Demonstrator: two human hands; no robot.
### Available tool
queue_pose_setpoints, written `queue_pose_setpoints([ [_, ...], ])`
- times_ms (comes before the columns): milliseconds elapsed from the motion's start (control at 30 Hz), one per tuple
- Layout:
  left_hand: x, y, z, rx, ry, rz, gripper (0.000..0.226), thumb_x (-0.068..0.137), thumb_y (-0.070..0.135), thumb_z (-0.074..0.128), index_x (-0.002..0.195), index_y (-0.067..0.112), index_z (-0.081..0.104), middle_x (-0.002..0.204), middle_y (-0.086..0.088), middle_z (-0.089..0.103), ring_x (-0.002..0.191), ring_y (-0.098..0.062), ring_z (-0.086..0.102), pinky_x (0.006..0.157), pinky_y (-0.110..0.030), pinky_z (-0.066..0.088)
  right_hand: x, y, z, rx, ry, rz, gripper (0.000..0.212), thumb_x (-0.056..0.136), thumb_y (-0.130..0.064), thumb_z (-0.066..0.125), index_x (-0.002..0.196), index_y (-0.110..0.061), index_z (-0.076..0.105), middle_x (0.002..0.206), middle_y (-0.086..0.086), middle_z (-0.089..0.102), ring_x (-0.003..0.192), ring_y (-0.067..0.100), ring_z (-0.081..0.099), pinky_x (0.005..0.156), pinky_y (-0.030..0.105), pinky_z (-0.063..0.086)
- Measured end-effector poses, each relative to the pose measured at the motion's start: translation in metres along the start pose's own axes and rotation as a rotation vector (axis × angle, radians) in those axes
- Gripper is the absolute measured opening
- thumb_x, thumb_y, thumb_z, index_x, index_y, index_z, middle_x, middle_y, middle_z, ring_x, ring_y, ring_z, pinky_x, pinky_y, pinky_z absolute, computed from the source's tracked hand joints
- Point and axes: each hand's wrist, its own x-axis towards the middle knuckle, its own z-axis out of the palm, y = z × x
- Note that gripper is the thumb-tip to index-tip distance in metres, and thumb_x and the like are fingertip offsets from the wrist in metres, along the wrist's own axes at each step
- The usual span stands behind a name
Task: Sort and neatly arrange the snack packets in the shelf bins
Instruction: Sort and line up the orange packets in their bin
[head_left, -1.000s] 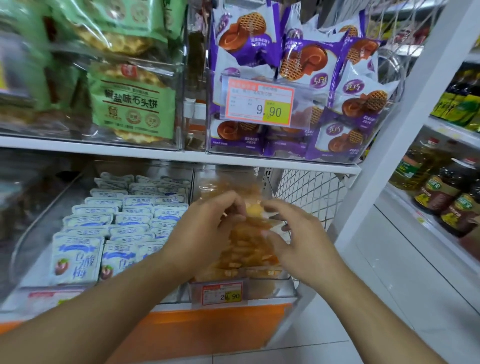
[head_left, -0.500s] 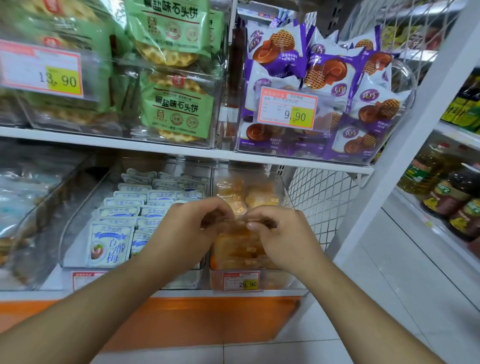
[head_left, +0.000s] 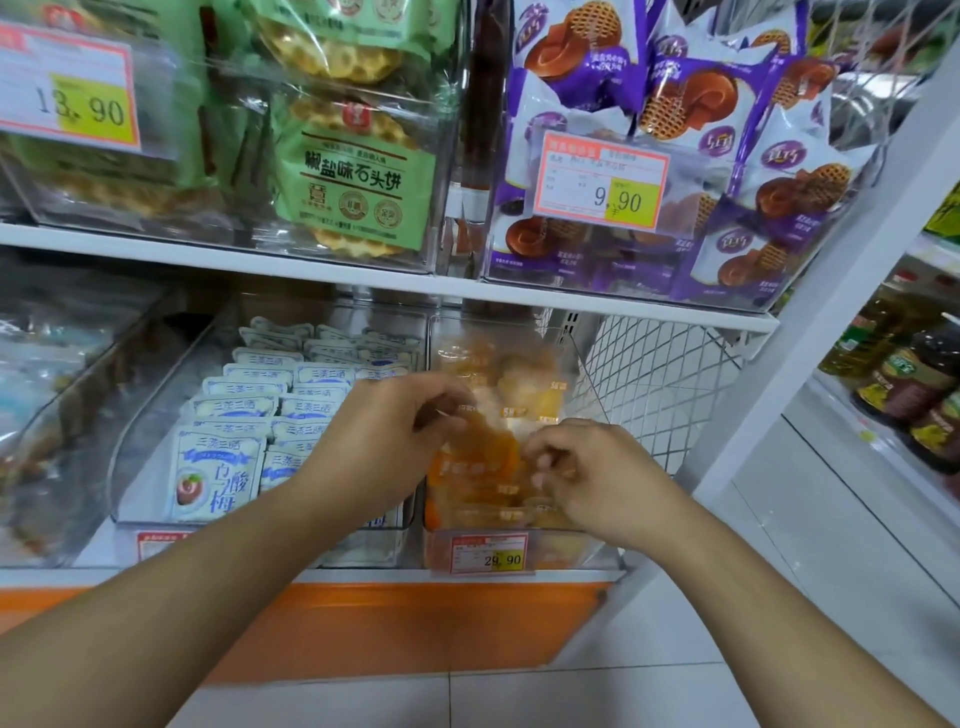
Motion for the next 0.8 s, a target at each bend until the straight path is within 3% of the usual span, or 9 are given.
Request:
queue_pose_setpoints([
  [200, -0.001, -0.007, 0.013, 0.161, -0.096, 0.058, 0.007, 0.096, 0.037, 0.065, 0.098, 0.041, 0.071, 0.098, 0.016, 0.068, 0.089, -0.001, 0.062, 0.087, -0.028, 0.053, -0.006, 0.011, -0.011, -0.068, -0.024, 0.003, 0.016, 0.092, -0.022, 0.072, 0.099, -0.035, 0.078, 0.098, -0.019, 0.068, 0.095, 0.000, 0.060, 0.077, 0.002, 0.038],
  [233, -0.002, -0.010, 0.017, 0.229, -0.124, 0.088, 0.010, 0.097, 0.040, 0.061, 0.096, 0.039, 0.071, 0.098, 0.015, 0.068, 0.092, -0.001, 0.060, 0.099, -0.031, 0.048, -0.007, 0.012, -0.012, -0.053, -0.024, 0.010, 0.014, 0.093, -0.022, 0.073, 0.099, -0.034, 0.078, 0.098, -0.019, 0.068, 0.095, 0.000, 0.061, 0.078, 0.004, 0.039],
  [300, -0.004, -0.015, 0.023, 0.374, -0.143, 0.184, 0.022, 0.102, 0.039, 0.052, 0.098, 0.033, 0.072, 0.104, 0.015, 0.069, 0.108, -0.003, 0.057, 0.115, -0.029, 0.022, -0.009, 0.013, -0.013, -0.047, -0.025, 0.014, 0.011, 0.093, -0.025, 0.073, 0.099, -0.033, 0.078, 0.100, -0.016, 0.069, 0.098, 0.004, 0.062, 0.084, 0.015, 0.047],
  [333, -0.004, -0.017, 0.024, 0.408, -0.123, 0.237, 0.022, 0.103, 0.037, 0.051, 0.103, 0.033, 0.072, 0.111, 0.017, 0.069, 0.116, -0.003, 0.054, 0.113, -0.027, 0.015, -0.009, 0.013, -0.013, -0.059, -0.025, 0.015, 0.010, 0.093, -0.026, 0.073, 0.100, -0.032, 0.078, 0.101, -0.015, 0.070, 0.100, 0.006, 0.062, 0.087, 0.021, 0.049],
  [400, -0.004, -0.014, 0.024, 0.399, -0.087, 0.295, 0.022, 0.101, 0.032, 0.054, 0.117, 0.036, 0.070, 0.115, 0.019, 0.069, 0.116, -0.003, 0.056, 0.111, -0.029, 0.017, -0.010, 0.013, -0.013, -0.070, -0.026, 0.017, 0.010, 0.094, -0.026, 0.073, 0.101, -0.032, 0.078, 0.102, -0.013, 0.070, 0.100, 0.008, 0.062, 0.090, 0.025, 0.051],
  [533, 0.000, -0.012, 0.027, 0.406, -0.113, 0.288, 0.029, 0.099, 0.038, 0.046, 0.110, 0.034, 0.072, 0.080, 0.010, 0.074, 0.085, -0.011, 0.066, 0.112, -0.032, 0.023, -0.010, 0.013, -0.013, -0.045, -0.028, 0.027, 0.015, 0.094, -0.024, 0.071, 0.102, -0.034, 0.080, 0.101, -0.015, 0.074, 0.098, 0.002, 0.064, 0.087, 0.021, 0.052],
  [667, -0.001, -0.017, 0.027, 0.450, -0.175, 0.284, 0.023, 0.101, 0.036, 0.053, 0.111, 0.040, 0.073, 0.092, 0.011, 0.073, 0.102, -0.004, 0.060, 0.118, -0.034, 0.012, -0.009, 0.016, -0.013, -0.023, -0.052, 0.041, 0.020, 0.095, -0.026, 0.070, 0.107, -0.039, 0.080, 0.103, -0.018, 0.075, 0.098, -0.002, 0.066, 0.085, 0.015, 0.050],
  [800, -0.004, -0.015, 0.022, 0.496, -0.319, 0.232, 0.028, 0.102, 0.040, 0.052, 0.124, 0.043, 0.068, 0.118, 0.016, 0.064, 0.126, 0.008, 0.037, 0.110, -0.026, 0.000, -0.009, 0.021, -0.015, -0.036, -0.053, 0.037, 0.019, 0.095, -0.030, 0.070, 0.107, -0.041, 0.080, 0.104, -0.016, 0.076, 0.098, 0.000, 0.067, 0.085, 0.014, 0.051],
])
